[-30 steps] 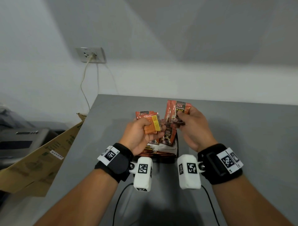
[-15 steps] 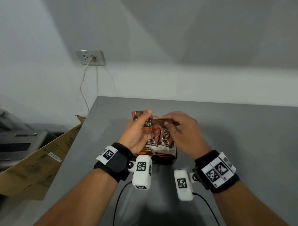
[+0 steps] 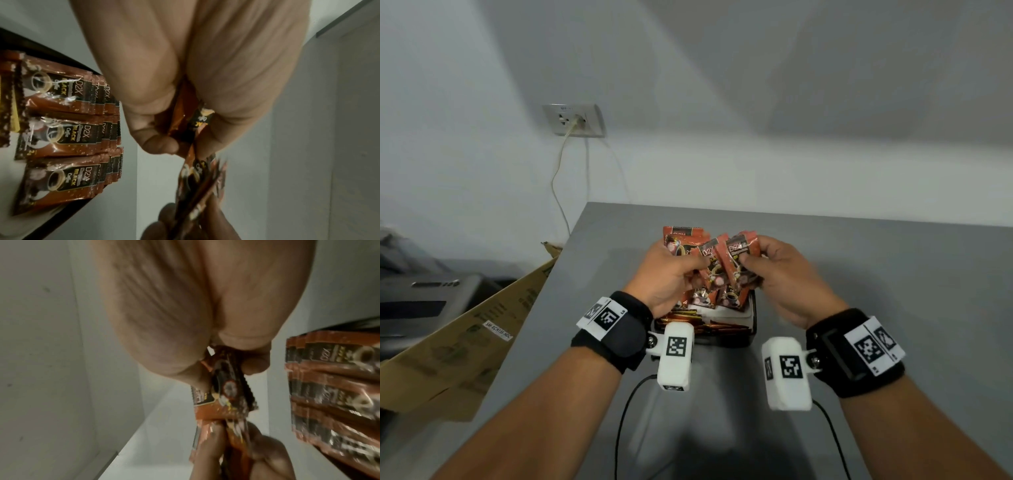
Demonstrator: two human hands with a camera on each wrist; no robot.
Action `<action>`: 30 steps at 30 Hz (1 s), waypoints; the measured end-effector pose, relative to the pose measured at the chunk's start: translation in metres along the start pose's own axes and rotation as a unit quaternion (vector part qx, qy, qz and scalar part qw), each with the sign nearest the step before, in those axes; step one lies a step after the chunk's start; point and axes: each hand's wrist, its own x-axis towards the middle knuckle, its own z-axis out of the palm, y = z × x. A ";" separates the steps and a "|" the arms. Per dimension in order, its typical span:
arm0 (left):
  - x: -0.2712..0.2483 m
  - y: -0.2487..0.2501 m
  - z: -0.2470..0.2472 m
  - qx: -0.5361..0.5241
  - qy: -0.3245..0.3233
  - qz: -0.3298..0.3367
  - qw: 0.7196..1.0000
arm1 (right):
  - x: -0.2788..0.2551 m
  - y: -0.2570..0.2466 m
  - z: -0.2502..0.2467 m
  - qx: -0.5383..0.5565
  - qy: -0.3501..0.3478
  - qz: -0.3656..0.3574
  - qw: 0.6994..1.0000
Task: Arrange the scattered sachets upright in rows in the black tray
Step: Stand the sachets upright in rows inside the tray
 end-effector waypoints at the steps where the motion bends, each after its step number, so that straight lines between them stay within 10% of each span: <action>1: 0.000 0.000 0.003 0.006 -0.009 0.003 1.000 | 0.000 0.001 0.004 -0.010 -0.005 0.010 1.000; 12: -0.001 -0.003 0.002 -0.081 0.023 -0.009 0.996 | -0.001 -0.005 0.005 0.195 0.059 0.005 0.979; 22: -0.005 -0.001 0.006 -0.047 -0.023 -0.020 0.998 | 0.003 -0.008 0.010 -0.055 0.059 -0.023 0.996; 30: -0.001 -0.006 0.008 -0.011 0.039 -0.005 0.999 | 0.001 0.001 0.022 0.064 0.057 0.041 0.995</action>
